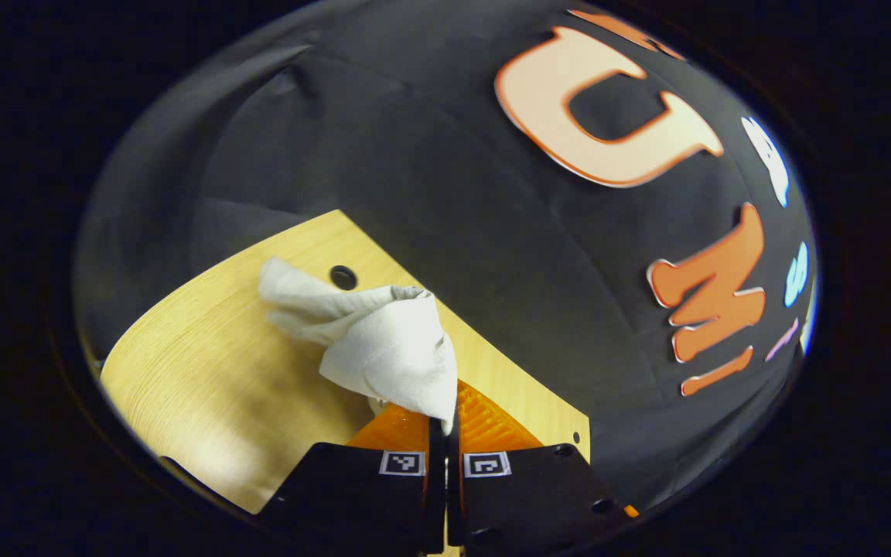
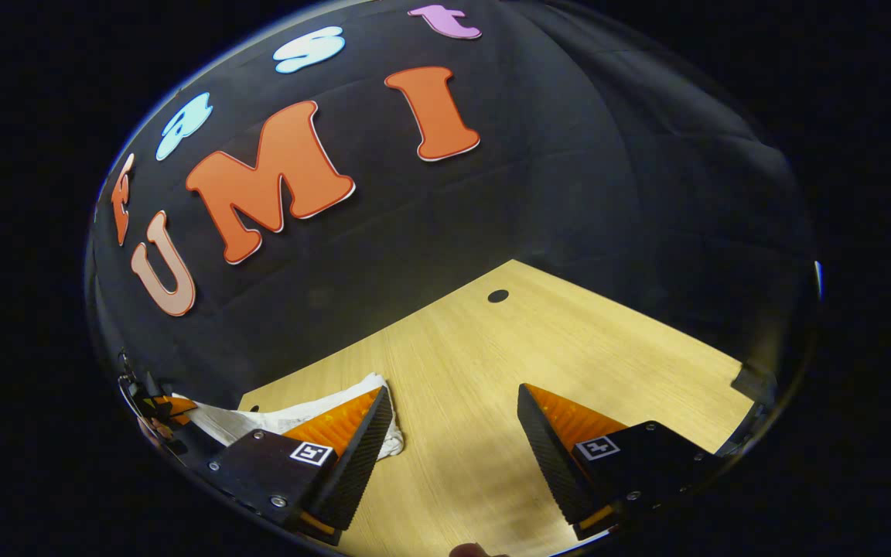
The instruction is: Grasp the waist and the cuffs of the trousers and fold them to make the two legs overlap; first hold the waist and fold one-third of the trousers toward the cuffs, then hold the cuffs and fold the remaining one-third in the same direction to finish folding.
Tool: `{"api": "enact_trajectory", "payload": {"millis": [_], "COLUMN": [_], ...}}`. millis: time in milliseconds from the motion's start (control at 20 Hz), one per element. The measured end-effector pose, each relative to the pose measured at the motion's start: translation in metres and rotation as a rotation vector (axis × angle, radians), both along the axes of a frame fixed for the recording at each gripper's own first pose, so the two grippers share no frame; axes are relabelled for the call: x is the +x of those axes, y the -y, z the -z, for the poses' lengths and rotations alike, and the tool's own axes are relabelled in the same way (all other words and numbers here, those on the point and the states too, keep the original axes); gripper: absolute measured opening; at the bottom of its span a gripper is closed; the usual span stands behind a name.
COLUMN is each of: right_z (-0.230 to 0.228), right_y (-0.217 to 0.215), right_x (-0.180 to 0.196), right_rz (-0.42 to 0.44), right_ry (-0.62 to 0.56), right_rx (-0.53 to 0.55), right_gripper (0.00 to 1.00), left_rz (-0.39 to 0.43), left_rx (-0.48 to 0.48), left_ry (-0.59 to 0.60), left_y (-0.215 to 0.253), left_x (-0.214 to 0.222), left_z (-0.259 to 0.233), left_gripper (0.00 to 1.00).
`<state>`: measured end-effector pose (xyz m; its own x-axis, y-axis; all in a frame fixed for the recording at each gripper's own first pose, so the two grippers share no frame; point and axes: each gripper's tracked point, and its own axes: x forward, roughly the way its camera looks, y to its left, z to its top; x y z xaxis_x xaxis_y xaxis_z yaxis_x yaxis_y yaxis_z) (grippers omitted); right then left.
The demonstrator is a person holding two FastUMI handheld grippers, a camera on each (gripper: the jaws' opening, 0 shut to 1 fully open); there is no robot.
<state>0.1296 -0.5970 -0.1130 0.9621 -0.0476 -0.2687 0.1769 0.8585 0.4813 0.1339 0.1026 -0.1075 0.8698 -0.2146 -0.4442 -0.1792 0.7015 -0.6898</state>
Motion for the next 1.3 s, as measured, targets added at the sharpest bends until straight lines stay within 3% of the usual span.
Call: {"api": "enact_trajectory", "payload": {"millis": [350,500,800,950,1050,1200,1300], "right_z": [0.001,0.002,0.006,0.011,0.014,0.017,0.016], "right_y": [0.035,0.039,0.029,0.038,0.045,0.053,0.054], "right_x": [-0.02,-0.027,-0.036,-0.038,-0.036,-0.033,-0.031], "right_rz": [0.03,0.032,-0.044,-0.063,-0.07,-0.078,-0.089], "right_ry": [0.024,0.031,0.036,0.03,0.028,0.03,0.036], "right_rx": [-0.015,-0.011,-0.015,-0.023,-0.02,-0.018,-0.023], "right_gripper": [0.98,0.98,0.98,0.98,0.98,0.98,0.98], "left_rz": [0.191,0.248,0.358,0.458,0.575,0.764,0.833], "left_rx": [0.129,0.17,0.236,0.373,0.497,0.604,0.627], "left_ry": [0.054,0.047,0.004,-0.027,-0.049,-0.051,-0.007], "left_y": [0.136,0.189,0.281,0.324,0.351,0.393,0.418], "left_x": [0.02,0.033,0.027,0.012,-0.002,-0.032,-0.046], "left_z": [-0.037,-0.031,0.006,0.039,0.064,0.082,0.073], "left_gripper": [0.05,0.05,0.05,0.05,0.06,0.18,0.48]}}
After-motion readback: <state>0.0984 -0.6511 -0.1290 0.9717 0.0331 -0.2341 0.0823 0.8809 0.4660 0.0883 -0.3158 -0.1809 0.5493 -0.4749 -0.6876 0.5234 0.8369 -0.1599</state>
